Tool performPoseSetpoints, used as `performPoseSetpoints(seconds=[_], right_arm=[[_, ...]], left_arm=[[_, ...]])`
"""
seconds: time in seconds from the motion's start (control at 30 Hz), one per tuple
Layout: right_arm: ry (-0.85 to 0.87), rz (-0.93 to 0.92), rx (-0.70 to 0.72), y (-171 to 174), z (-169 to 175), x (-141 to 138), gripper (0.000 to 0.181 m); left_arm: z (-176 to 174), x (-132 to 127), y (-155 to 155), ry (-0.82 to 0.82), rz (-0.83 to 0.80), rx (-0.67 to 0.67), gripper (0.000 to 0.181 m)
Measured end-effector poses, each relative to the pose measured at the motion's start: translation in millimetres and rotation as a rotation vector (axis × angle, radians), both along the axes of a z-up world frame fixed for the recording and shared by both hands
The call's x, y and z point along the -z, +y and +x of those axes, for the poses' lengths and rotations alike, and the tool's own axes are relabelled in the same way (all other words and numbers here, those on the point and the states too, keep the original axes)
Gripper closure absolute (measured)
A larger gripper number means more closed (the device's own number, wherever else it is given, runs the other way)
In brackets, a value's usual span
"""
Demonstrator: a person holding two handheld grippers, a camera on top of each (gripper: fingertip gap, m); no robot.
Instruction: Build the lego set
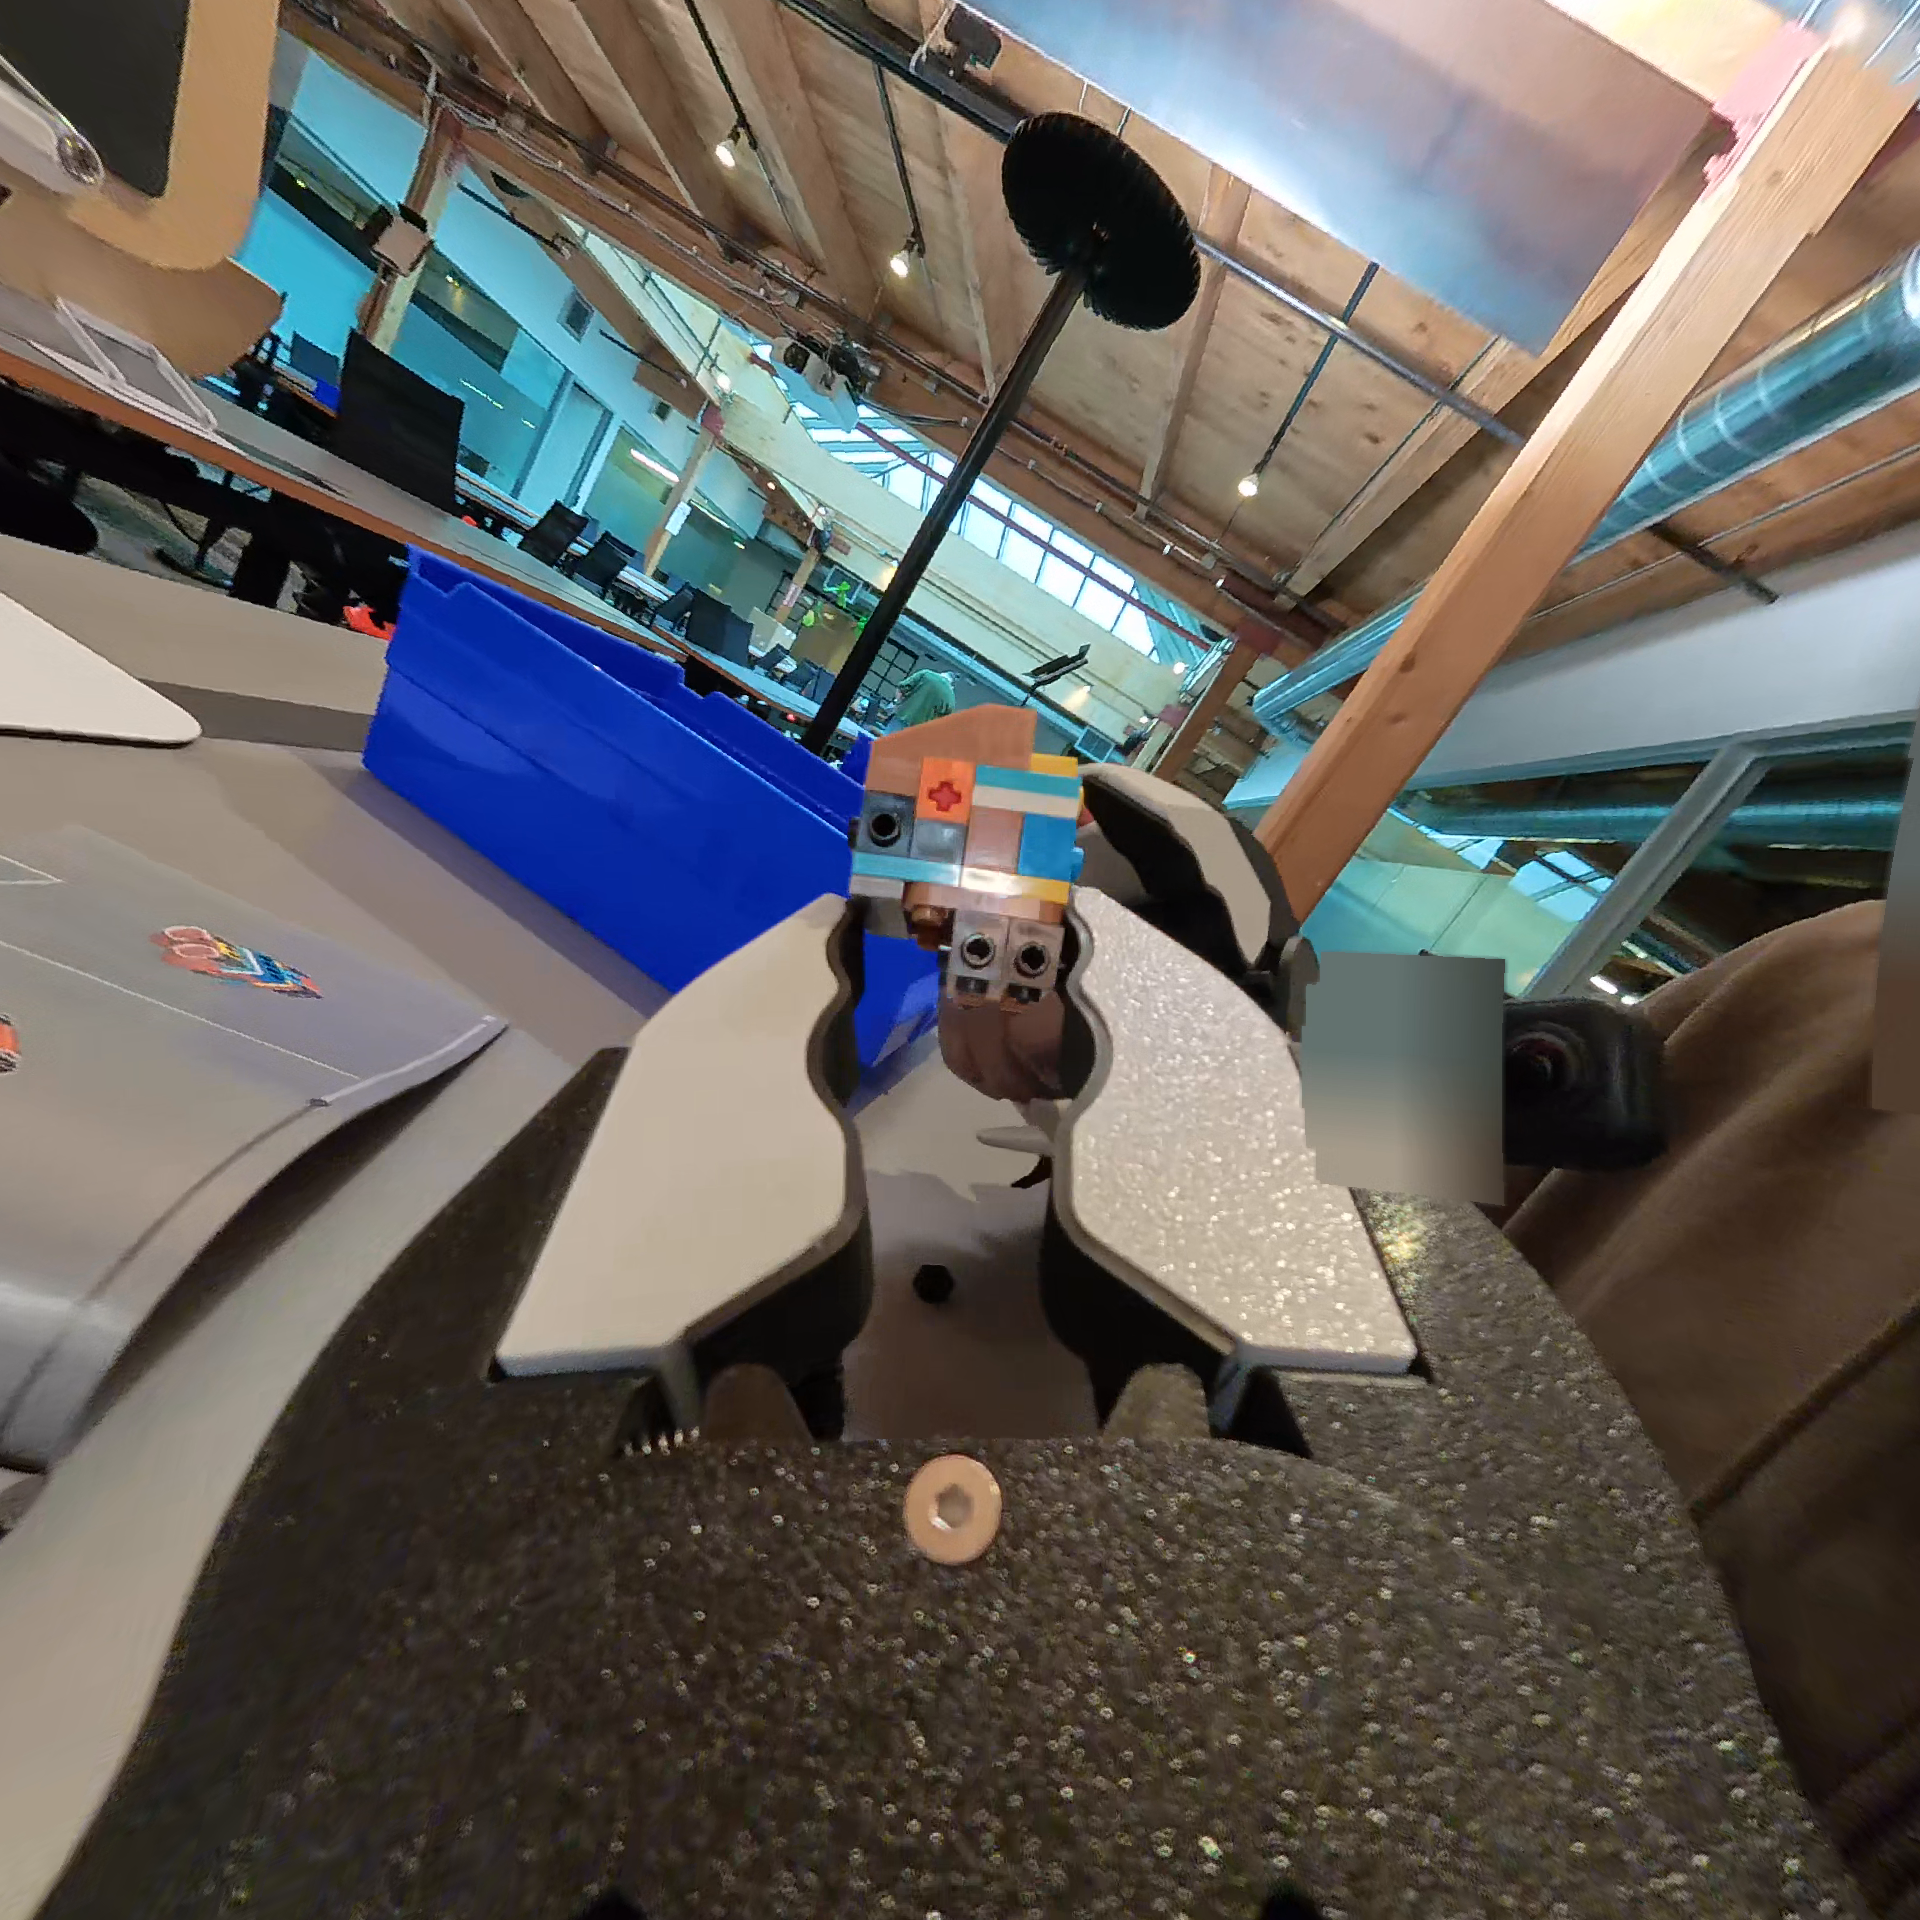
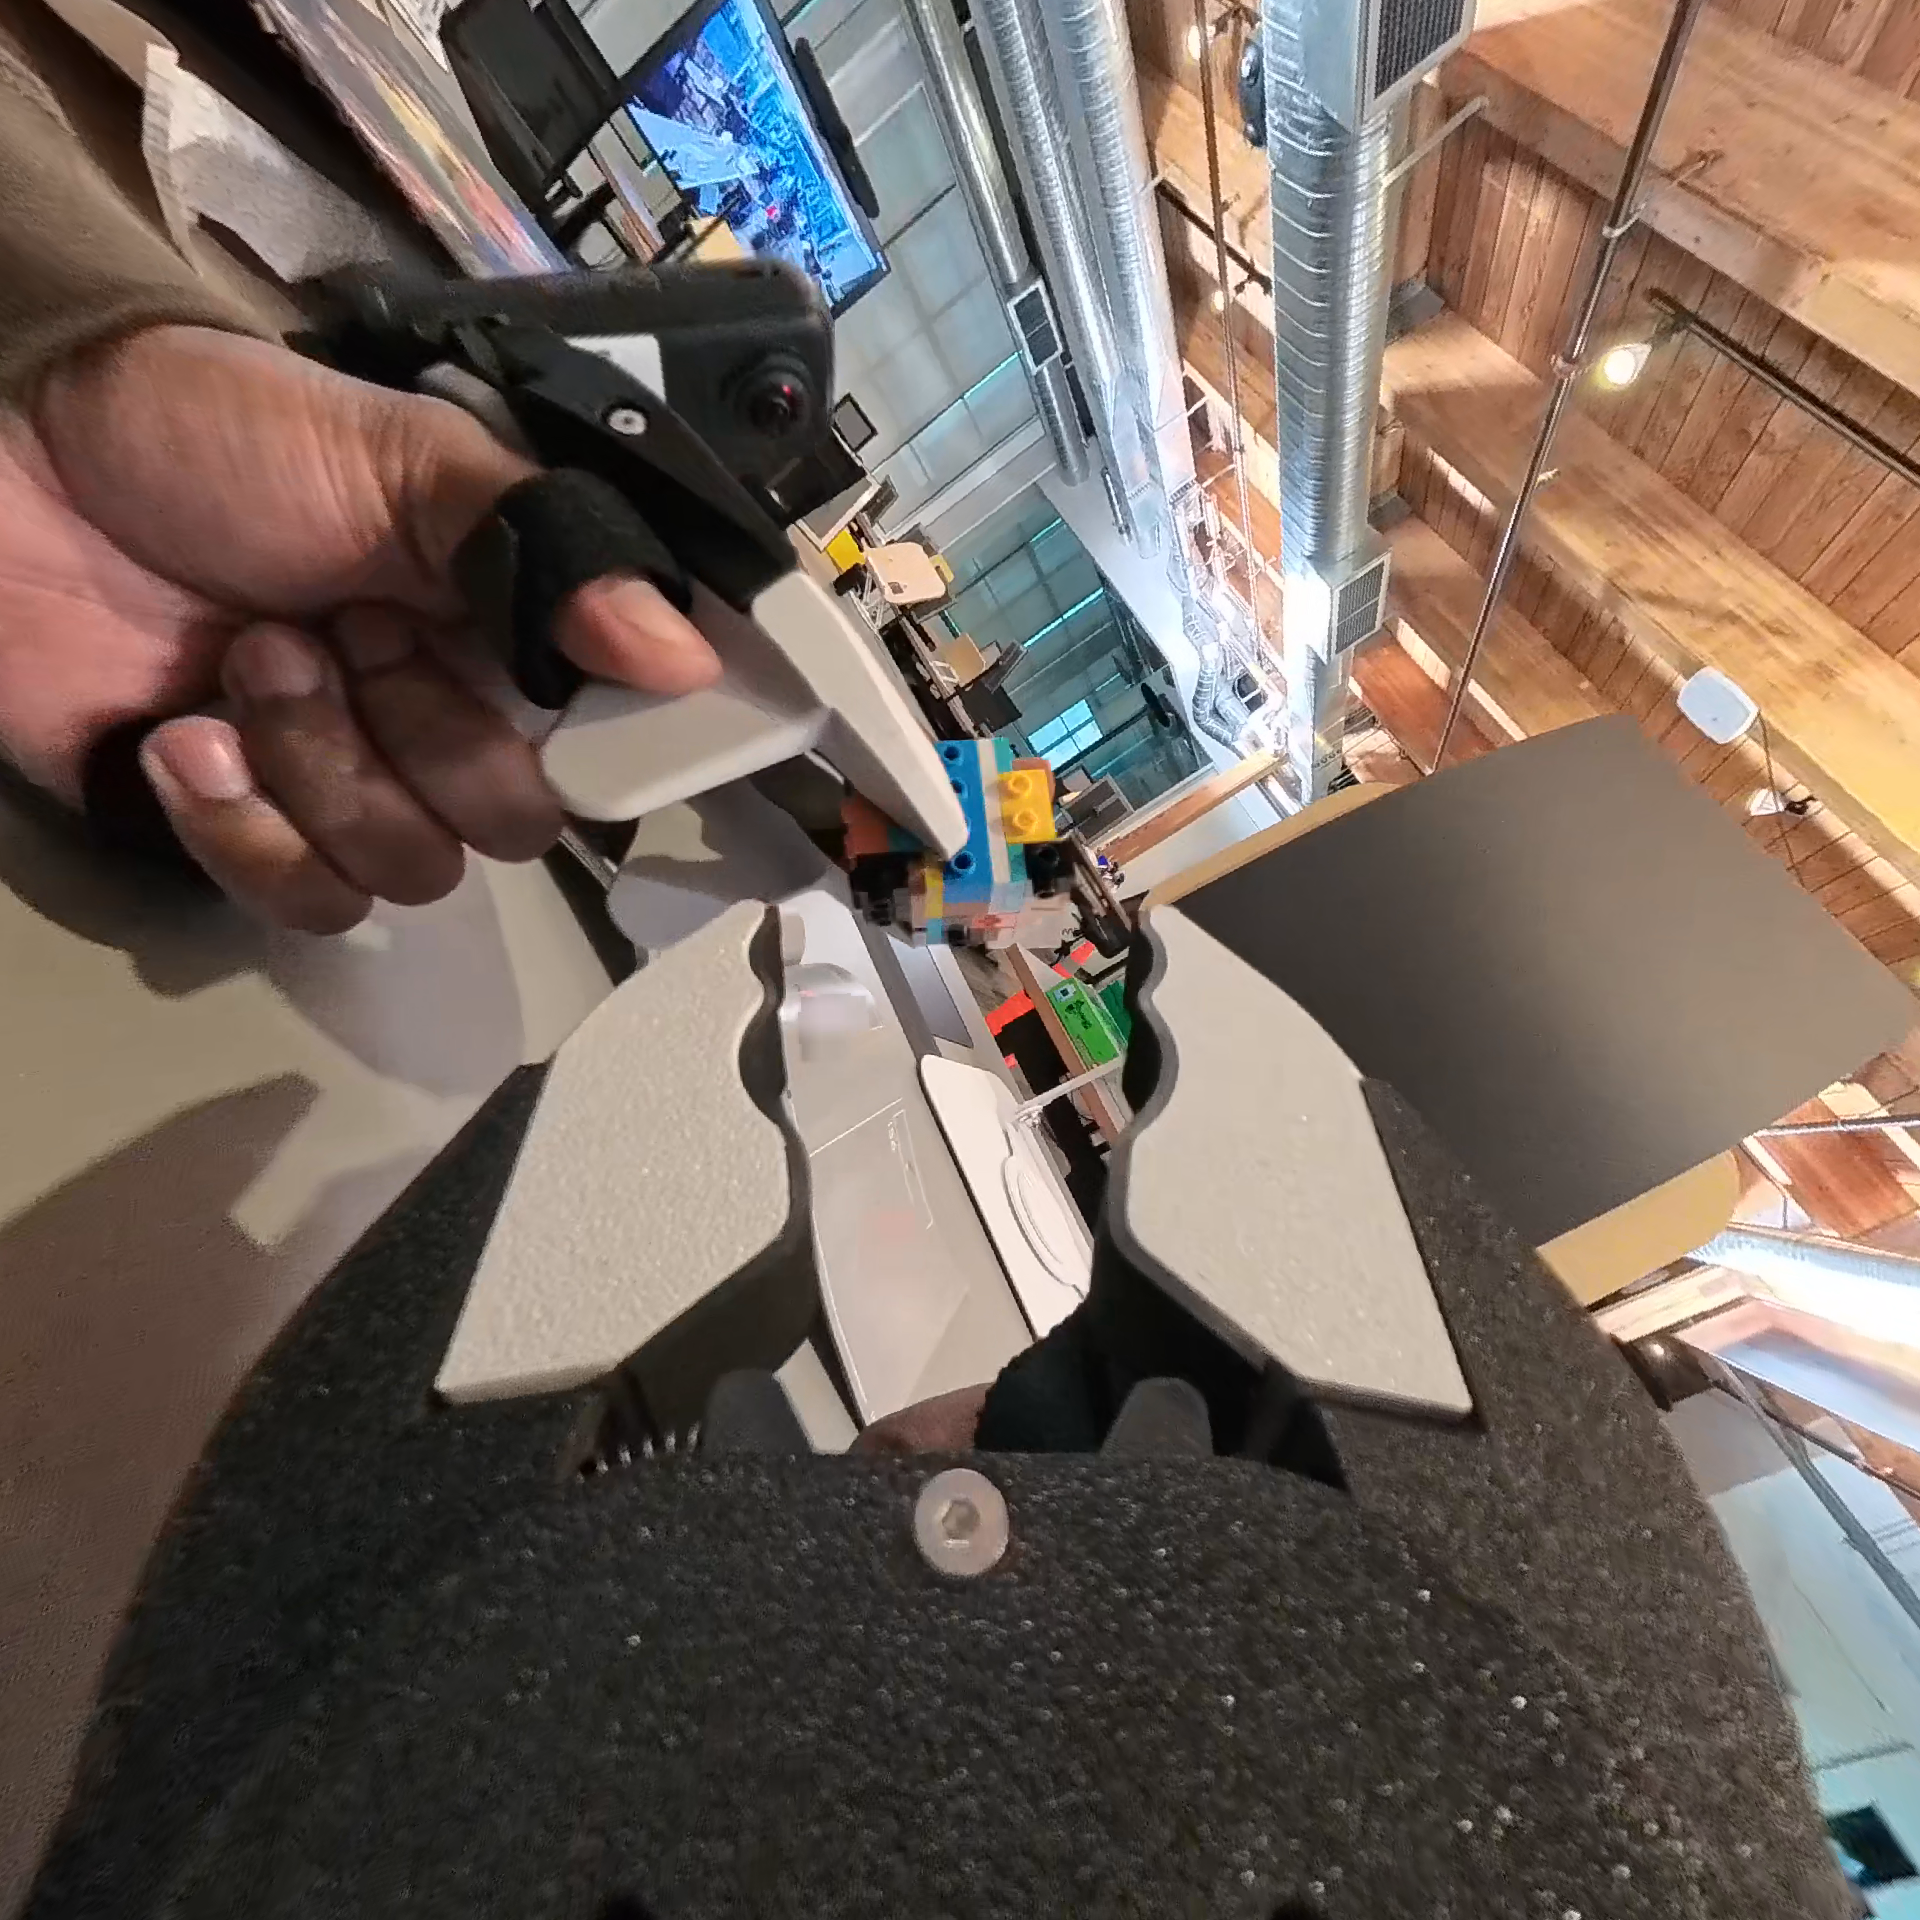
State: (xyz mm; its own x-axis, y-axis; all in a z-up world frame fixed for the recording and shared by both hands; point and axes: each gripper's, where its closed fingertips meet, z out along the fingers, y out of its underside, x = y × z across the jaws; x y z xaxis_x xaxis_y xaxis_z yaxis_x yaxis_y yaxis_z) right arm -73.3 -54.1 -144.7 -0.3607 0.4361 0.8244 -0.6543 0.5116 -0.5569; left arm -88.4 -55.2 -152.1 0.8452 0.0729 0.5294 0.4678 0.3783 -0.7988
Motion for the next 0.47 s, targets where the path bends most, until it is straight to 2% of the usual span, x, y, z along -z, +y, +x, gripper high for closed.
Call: performPoseSetpoints(seconds=[0.03,0.47], right_arm=[[0.006,0.005,-0.003,-0.5,1.1,0.9,0.118],[-0.015,0.007,-0.015,2.4,-1.4,16.6,0.123]], left_arm=[[0.7,-0.3,0.3,-0.007,0.009,0.005,0.146],[4.6,-6.8,-3.1,-0.009,0.080,0.023,0.146]])
